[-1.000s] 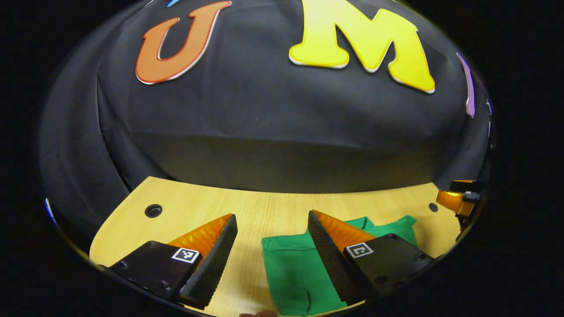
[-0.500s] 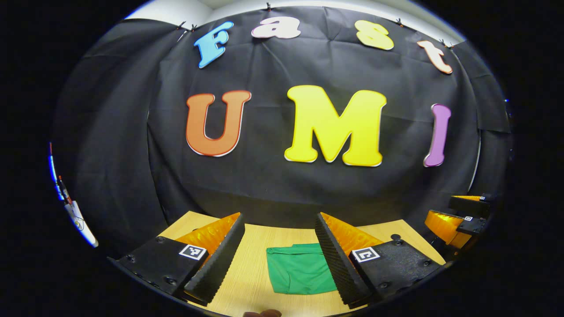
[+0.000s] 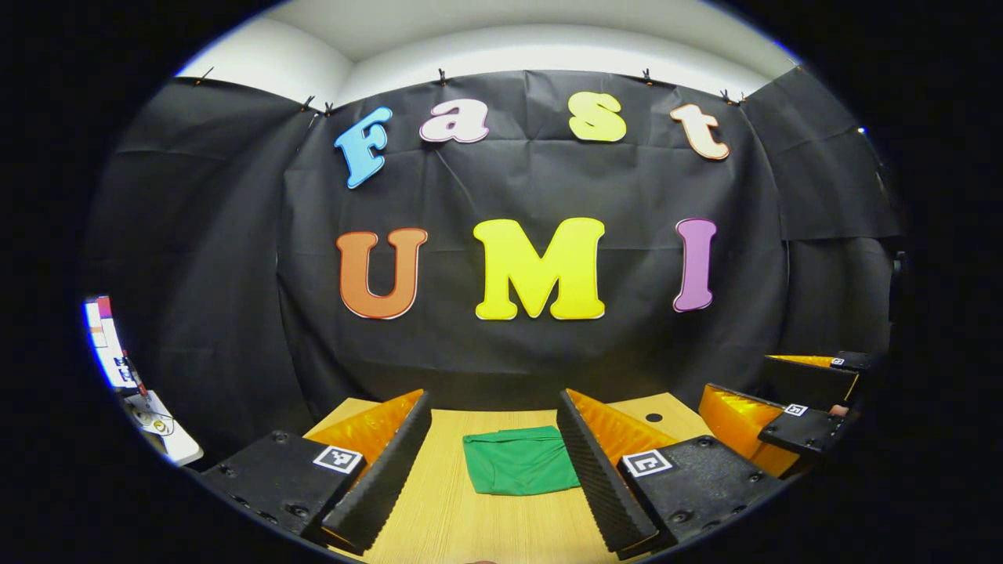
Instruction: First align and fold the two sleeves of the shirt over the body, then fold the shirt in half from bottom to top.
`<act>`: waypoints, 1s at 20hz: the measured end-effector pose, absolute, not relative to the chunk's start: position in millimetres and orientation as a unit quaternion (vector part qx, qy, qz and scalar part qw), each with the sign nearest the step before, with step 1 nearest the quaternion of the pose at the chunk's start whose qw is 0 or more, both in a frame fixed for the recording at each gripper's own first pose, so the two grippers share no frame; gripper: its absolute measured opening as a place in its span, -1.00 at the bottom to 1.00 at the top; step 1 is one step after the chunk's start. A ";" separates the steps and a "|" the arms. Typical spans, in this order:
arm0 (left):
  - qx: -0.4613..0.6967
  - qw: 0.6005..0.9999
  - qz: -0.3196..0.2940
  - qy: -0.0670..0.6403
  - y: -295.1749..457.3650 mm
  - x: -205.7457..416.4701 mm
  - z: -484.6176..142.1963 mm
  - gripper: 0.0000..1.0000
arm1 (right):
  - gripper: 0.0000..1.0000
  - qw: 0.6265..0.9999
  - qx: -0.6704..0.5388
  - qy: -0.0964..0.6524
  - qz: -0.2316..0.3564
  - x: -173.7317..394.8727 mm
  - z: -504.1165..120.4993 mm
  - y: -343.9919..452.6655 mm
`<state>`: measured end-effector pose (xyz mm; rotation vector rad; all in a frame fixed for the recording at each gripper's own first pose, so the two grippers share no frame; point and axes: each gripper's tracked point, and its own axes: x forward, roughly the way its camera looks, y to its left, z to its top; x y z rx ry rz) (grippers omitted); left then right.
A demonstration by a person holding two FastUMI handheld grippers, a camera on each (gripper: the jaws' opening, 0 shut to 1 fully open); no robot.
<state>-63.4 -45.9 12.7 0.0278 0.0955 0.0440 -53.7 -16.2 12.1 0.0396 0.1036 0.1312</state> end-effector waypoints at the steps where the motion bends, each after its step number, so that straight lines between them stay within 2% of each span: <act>1: 0.009 0.999 0.021 0.043 -50.4 -69.2 16.0 0.96 | 0.94 0.996 0.022 0.048 0.068 -60.6 15.4 -15.3; 4: 0.009 0.999 0.024 0.038 -54.6 -76.7 22.2 1.00 | 0.94 0.996 0.017 0.051 0.072 -70.8 14.5 -19.2; 6: 0.007 0.999 0.032 0.031 -55.1 -77.0 26.4 0.93 | 0.90 0.996 0.023 0.048 0.067 -70.3 17.8 -26.4; 7: 0.003 0.999 0.035 0.035 -55.2 -77.8 22.9 1.00 | 0.91 0.996 0.029 0.051 0.067 -73.2 18.1 -28.0; 11: -0.001 0.999 0.037 0.038 -58.9 -77.2 24.7 0.96 | 0.94 0.997 0.034 0.030 0.063 -69.4 33.8 -33.5; 14: 0.006 0.999 0.036 0.035 -60.7 -77.7 26.6 1.00 | 0.94 0.997 0.044 0.020 0.059 -70.2 39.3 -34.4; 15: 0.007 0.999 0.037 0.034 -60.7 -77.6 25.8 0.92 | 0.94 0.997 0.044 0.018 0.057 -71.3 40.5 -35.5; 16: 0.006 0.999 0.037 0.034 -61.0 -78.4 26.3 1.00 | 0.94 0.997 0.045 0.016 0.054 -71.2 40.5 -36.8; 18: 0.002 0.999 0.035 0.035 -61.8 -77.3 26.2 0.94 | 0.90 0.997 0.050 0.017 0.050 -72.1 39.7 -37.2; 20: 0.001 0.999 0.034 0.034 -62.4 -78.2 25.9 1.00 | 0.90 0.997 0.051 0.018 0.048 -71.6 38.6 -36.9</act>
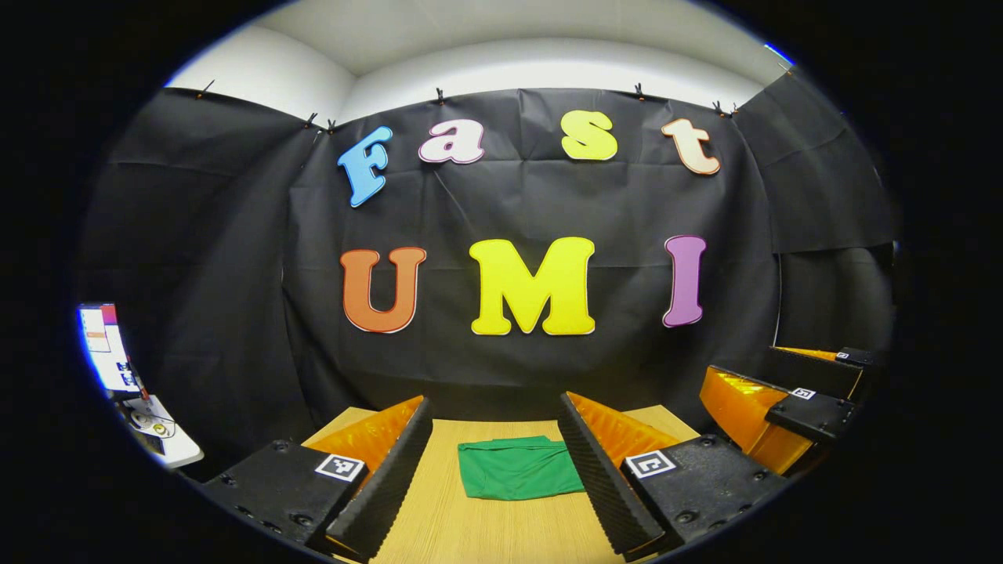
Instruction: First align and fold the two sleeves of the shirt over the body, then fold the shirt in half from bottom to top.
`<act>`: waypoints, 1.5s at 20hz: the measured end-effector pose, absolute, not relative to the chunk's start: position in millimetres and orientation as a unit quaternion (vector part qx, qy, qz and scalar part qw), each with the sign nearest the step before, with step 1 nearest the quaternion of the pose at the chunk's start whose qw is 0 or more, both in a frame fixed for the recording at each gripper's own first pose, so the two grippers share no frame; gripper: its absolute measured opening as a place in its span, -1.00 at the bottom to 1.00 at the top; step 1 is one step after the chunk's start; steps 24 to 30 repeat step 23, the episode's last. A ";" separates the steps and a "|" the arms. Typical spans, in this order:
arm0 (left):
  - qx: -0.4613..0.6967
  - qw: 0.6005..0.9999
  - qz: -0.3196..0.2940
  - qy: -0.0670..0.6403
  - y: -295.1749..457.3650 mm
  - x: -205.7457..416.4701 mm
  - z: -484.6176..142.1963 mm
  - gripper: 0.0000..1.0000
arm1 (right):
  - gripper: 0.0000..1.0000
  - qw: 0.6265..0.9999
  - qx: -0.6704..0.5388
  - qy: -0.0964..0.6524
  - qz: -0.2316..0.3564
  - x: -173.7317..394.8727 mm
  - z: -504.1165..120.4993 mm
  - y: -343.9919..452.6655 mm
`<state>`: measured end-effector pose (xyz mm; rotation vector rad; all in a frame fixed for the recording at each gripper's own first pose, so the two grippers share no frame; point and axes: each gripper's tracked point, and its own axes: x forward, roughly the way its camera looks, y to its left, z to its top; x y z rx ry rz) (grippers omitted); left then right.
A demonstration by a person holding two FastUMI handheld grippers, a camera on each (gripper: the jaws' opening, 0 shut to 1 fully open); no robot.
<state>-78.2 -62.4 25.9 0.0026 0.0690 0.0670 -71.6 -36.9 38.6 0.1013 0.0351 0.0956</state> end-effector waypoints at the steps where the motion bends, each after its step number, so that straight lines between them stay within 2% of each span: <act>1: 0.002 0.999 0.033 0.034 -62.1 -79.4 26.3 1.00 | 0.90 0.998 0.049 0.017 0.048 -72.1 38.7 -35.7; 5: 0.003 0.999 0.030 0.029 -62.8 -78.5 30.0 1.00 | 0.86 0.998 0.047 0.017 0.046 -71.7 38.0 -34.6; 8: 0.003 0.999 0.031 0.027 -62.6 -75.0 31.9 1.00 | 0.93 0.998 0.047 0.016 0.045 -69.0 38.1 -33.5; 13: 0.002 0.999 0.027 0.029 -66.4 -66.2 30.5 1.00 | 0.87 0.998 0.042 0.013 0.043 -65.2 37.4 -34.5; 19: 0.001 0.999 0.033 0.028 -65.8 -59.2 32.6 1.00 | 0.94 0.998 0.046 0.008 0.041 -59.1 37.5 -43.0; 22: -0.003 0.999 0.036 0.033 -65.9 -58.6 29.5 1.00 | 0.87 0.998 0.046 0.011 0.039 -57.4 35.1 -48.5; 30: -0.003 0.999 0.037 0.035 -65.9 -58.6 28.8 1.00 | 0.87 0.998 0.045 0.012 0.038 -56.3 34.3 -50.5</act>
